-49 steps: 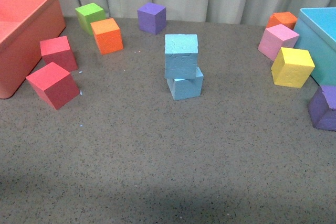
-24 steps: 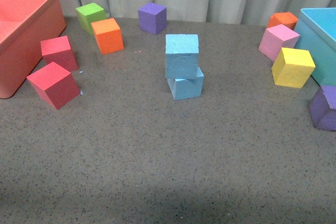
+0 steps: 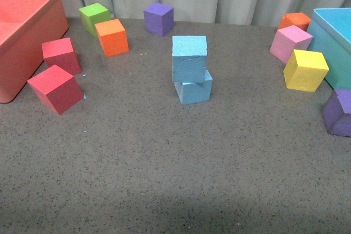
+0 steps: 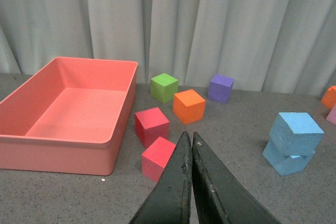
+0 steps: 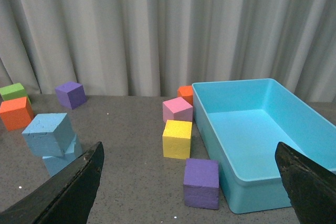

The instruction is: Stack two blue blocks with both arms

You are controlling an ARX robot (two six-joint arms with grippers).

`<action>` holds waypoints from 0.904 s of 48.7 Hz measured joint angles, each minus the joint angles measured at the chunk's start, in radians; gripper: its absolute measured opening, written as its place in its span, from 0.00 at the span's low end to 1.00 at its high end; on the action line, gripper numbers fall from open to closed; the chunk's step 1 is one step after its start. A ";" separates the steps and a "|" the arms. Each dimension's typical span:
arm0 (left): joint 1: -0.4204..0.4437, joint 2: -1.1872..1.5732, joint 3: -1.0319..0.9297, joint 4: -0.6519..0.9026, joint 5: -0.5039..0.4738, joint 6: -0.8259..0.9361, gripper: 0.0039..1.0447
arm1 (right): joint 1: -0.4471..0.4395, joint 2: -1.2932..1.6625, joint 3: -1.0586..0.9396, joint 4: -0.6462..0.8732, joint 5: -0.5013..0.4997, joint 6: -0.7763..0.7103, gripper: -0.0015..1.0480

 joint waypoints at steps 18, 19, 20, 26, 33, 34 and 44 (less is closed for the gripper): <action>0.000 -0.209 0.000 -0.241 0.002 0.000 0.03 | 0.000 0.000 0.000 0.000 0.000 0.000 0.91; 0.000 -0.233 0.000 -0.251 0.002 0.000 0.03 | 0.000 0.000 0.000 0.000 0.000 0.000 0.91; 0.000 -0.243 0.000 -0.253 0.002 0.000 0.03 | 0.000 0.000 0.000 0.000 0.000 0.000 0.91; 0.000 -0.250 0.000 -0.257 0.002 0.000 0.05 | 0.000 0.000 0.000 0.000 0.000 0.000 0.91; 0.000 -0.251 0.000 -0.258 0.001 0.000 0.31 | 0.000 0.000 0.000 0.000 0.000 0.000 0.91; 0.000 -0.251 0.000 -0.258 0.001 0.000 0.36 | 0.000 0.000 0.000 0.000 0.000 0.000 0.91; 0.000 -0.251 0.000 -0.258 0.001 0.000 0.65 | 0.000 0.000 0.000 0.000 0.000 0.000 0.91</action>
